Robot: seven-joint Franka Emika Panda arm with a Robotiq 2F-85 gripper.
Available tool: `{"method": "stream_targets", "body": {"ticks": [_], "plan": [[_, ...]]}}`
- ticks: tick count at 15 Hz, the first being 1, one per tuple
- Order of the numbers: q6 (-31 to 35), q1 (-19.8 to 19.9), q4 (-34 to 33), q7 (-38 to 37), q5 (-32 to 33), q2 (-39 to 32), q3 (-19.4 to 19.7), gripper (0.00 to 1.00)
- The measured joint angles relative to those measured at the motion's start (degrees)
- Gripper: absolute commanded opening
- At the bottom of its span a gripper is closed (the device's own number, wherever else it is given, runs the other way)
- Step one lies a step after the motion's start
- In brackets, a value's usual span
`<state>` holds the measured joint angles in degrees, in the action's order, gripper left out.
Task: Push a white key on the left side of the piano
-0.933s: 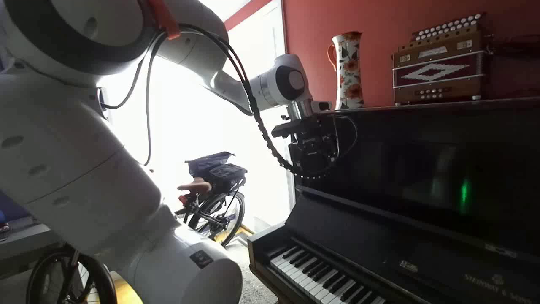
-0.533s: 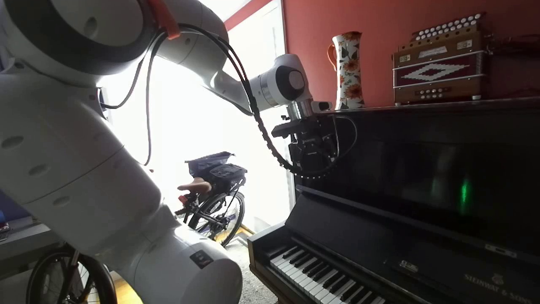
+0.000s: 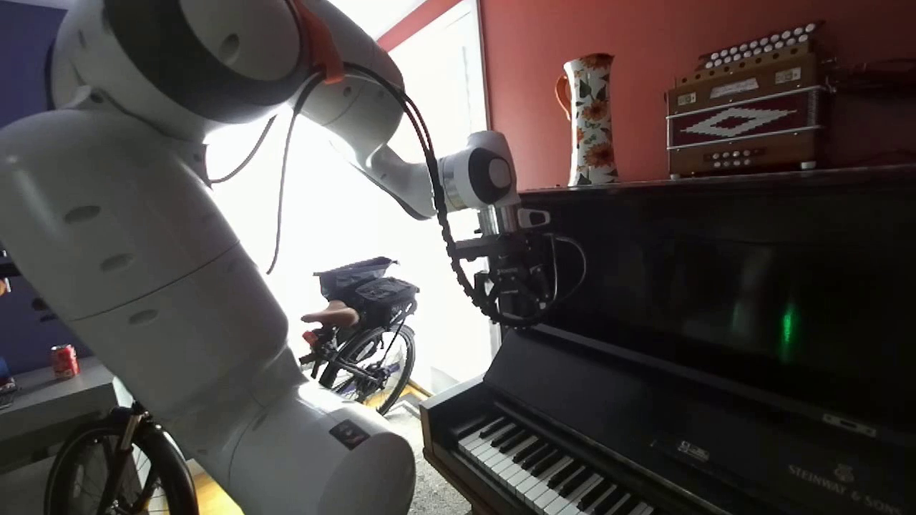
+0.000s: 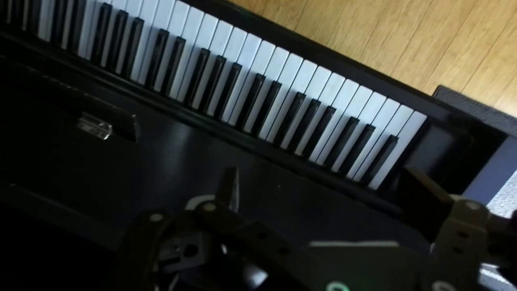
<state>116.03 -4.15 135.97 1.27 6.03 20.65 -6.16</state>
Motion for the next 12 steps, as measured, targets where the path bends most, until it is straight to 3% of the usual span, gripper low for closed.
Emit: {"method": "stream_targets", "body": {"ticks": [12], "plan": [[21.4, -5.6, 11.5, 4.7, -11.3, -16.0, -0.6, 1.00]]}}
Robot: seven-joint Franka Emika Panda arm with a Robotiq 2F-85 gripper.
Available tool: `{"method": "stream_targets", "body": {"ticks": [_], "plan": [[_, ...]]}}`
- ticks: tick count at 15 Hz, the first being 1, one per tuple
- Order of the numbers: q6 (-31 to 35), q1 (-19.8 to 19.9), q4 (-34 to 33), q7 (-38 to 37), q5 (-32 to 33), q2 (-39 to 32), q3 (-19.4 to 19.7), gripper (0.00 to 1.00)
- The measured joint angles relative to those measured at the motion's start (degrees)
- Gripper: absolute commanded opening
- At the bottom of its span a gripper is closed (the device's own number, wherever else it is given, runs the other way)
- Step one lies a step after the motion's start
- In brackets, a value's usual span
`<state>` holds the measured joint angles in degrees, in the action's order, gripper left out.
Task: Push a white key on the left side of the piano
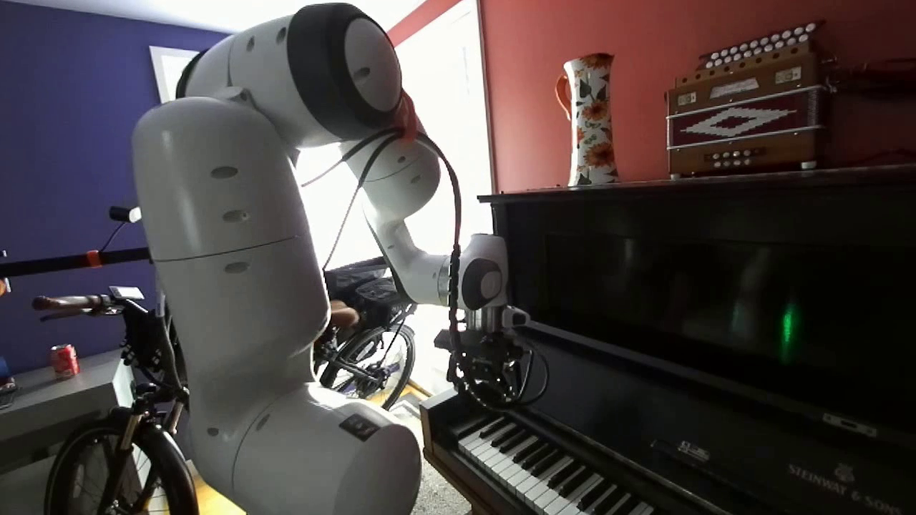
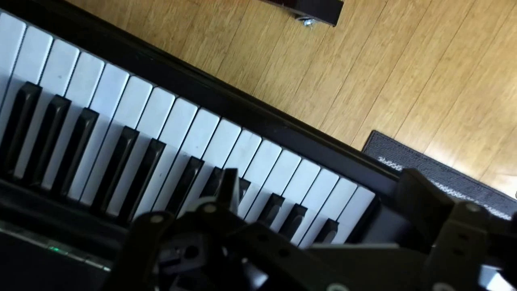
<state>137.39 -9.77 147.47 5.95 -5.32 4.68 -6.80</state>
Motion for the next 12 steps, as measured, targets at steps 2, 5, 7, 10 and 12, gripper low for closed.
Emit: {"method": "stream_targets", "body": {"ticks": [2, 5, 7, 10, 12], "plan": [[0.4, 0.0, -0.2, 0.1, 0.0, -1.2, 0.0, 1.00], [0.4, 0.0, -0.5, 0.1, 0.0, -0.7, 0.0, 1.00], [0.6, 0.0, -0.6, 0.1, -0.5, -0.8, -0.1, 1.00], [2.1, 0.0, -0.7, 0.1, -2.1, -2.9, -0.5, 0.75], [5.1, 0.0, -0.8, 0.1, -3.0, -6.1, -1.0, 0.66]]}}
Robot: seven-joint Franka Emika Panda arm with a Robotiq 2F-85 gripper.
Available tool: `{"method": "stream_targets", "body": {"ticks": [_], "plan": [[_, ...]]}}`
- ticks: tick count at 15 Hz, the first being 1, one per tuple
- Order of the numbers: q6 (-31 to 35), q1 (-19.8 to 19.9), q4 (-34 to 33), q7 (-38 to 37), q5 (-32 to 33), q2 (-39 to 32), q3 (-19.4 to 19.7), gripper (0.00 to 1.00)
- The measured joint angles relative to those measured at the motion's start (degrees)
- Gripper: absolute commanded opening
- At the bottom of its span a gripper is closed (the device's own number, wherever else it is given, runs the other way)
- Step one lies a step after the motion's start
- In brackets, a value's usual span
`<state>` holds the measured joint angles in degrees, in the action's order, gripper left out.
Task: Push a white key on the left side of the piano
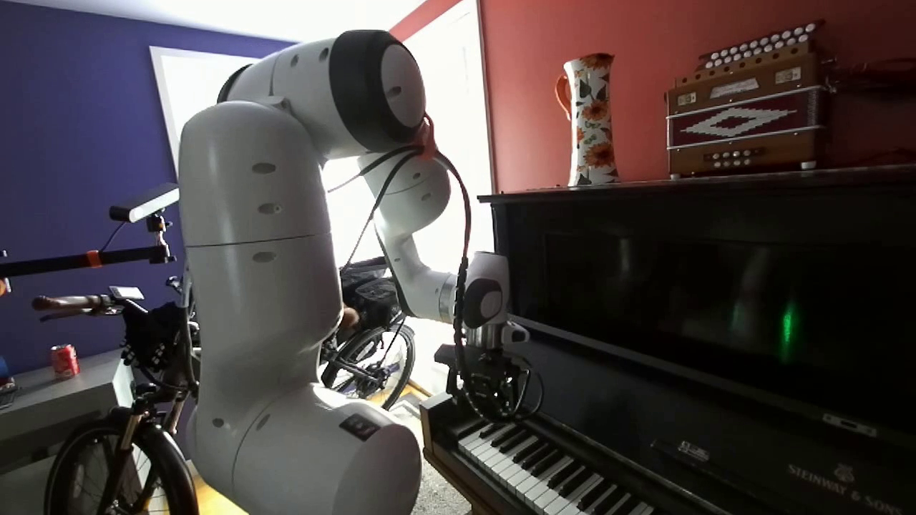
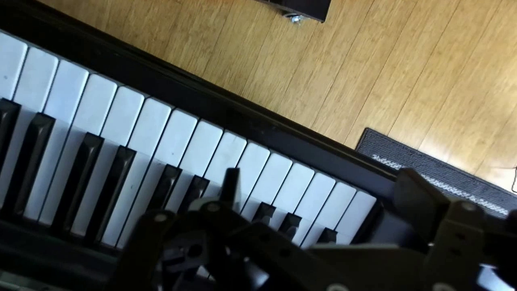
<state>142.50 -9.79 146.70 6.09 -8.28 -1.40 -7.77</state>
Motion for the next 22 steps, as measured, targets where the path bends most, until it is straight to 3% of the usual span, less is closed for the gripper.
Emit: {"method": "stream_targets", "body": {"ticks": [7, 9, 22], "plan": [[12.1, 0.2, -0.6, -3.0, 0.2, -9.9, -0.4, 0.11], [13.7, 0.3, -0.7, -4.4, 0.7, -10.9, -0.2, 0.00], [15.9, 0.4, -1.3, -9.8, 4.2, -14.4, 1.6, 0.00]]}}
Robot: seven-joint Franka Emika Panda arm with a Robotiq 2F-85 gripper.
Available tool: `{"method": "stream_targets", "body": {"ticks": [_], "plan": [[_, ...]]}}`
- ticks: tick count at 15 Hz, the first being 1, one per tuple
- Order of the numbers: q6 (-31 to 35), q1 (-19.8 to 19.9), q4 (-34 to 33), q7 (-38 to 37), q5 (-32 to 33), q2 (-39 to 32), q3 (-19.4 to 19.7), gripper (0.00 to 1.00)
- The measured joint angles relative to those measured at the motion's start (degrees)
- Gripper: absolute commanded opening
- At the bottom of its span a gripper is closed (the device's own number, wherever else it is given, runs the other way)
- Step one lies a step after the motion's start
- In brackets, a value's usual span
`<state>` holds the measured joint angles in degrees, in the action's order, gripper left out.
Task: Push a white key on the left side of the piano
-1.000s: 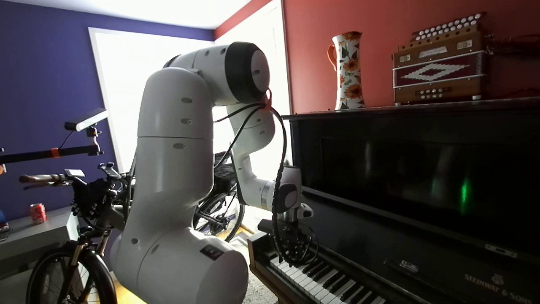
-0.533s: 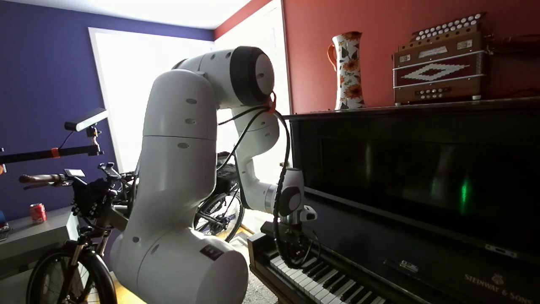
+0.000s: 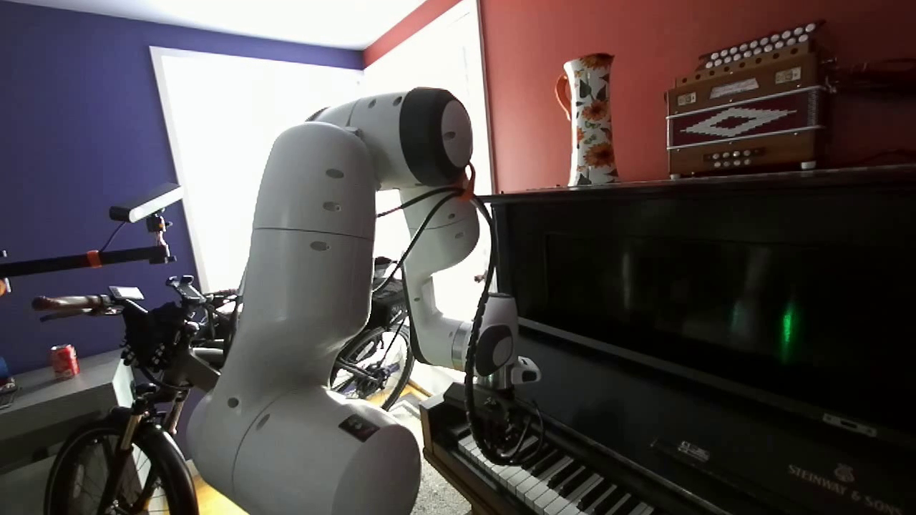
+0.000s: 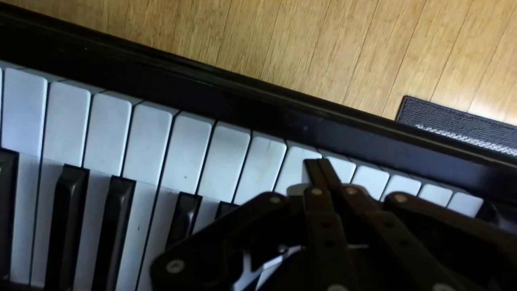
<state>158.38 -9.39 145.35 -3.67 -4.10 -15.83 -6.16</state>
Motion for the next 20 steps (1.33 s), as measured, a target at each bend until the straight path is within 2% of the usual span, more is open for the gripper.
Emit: {"method": "stream_targets", "body": {"ticks": [6, 20], "plan": [[2.3, 0.3, -0.1, -0.6, -0.1, -2.1, 0.0, 0.00], [2.5, 0.5, -1.6, -1.6, -0.5, -4.7, 0.0, 0.00]]}}
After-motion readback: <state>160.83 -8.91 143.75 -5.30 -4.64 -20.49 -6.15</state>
